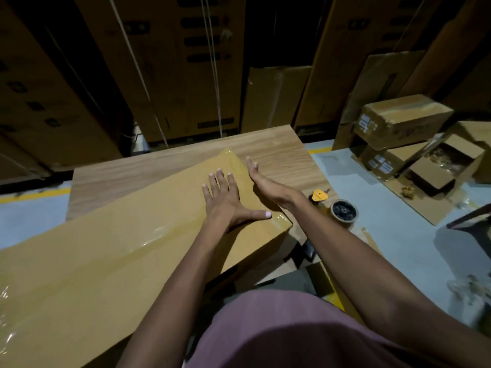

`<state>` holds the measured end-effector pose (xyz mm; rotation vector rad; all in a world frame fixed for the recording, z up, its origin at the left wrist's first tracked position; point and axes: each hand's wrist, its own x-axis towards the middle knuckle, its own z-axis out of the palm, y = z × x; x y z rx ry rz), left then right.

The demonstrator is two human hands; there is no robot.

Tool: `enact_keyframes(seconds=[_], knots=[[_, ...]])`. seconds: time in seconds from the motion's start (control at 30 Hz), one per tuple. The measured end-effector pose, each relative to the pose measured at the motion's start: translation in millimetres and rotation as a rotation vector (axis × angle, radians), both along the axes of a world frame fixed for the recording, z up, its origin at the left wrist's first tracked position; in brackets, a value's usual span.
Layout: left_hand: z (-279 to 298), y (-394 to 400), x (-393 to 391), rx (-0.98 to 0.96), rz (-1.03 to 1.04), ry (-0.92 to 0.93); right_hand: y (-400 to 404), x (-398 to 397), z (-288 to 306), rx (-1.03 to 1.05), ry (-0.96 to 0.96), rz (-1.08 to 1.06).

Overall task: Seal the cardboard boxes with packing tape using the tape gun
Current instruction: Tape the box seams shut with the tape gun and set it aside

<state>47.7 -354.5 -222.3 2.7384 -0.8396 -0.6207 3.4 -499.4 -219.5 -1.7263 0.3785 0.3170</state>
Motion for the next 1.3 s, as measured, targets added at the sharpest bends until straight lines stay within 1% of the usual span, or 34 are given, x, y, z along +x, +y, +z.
enact_keyframes(seconds=[0.1,0.17,0.23,0.33,0.43,0.53,0.63,0.7,0.77,0.9,1.0,1.1,1.23,1.3], knots=[[-3,-1,0,0.022,0.015,0.016,-7,-11,-20,-0.009,0.033,-0.076],[-3,-2,0,0.02,0.009,0.021,-10,-22,-23,-0.02,0.042,-0.094],[-4,-3,2,0.026,0.007,0.047,-12,-20,-20,0.013,0.025,-0.127],[-4,-4,4,0.04,0.003,0.068,-13,13,-13,-0.003,0.106,-0.165],[-1,-4,3,0.056,0.0,0.097,-15,62,-10,-0.034,0.213,-0.133],[3,-4,5,0.061,0.009,0.125,-13,92,-5,-0.032,0.238,-0.059],[4,-5,4,0.061,0.015,0.129,-15,95,-13,-0.062,0.226,-0.06],[3,-5,0,0.053,0.014,0.125,-13,86,-26,-0.125,0.139,-0.099],[3,-5,-2,0.042,0.022,0.111,-9,81,-40,-0.247,0.051,-0.142],[5,-4,-1,0.03,0.025,0.111,0,94,-30,-0.517,0.083,-0.143],[7,-3,-1,0.036,0.015,0.107,1,117,-16,-0.602,0.133,-0.155],[8,-4,0,0.047,0.014,0.111,2,132,-8,-0.563,0.152,-0.172],[7,-4,-2,0.05,0.022,0.111,6,139,-2,-0.291,0.159,-0.24],[5,-4,-3,0.04,0.029,0.105,4,141,-7,-0.163,0.156,-0.312]])
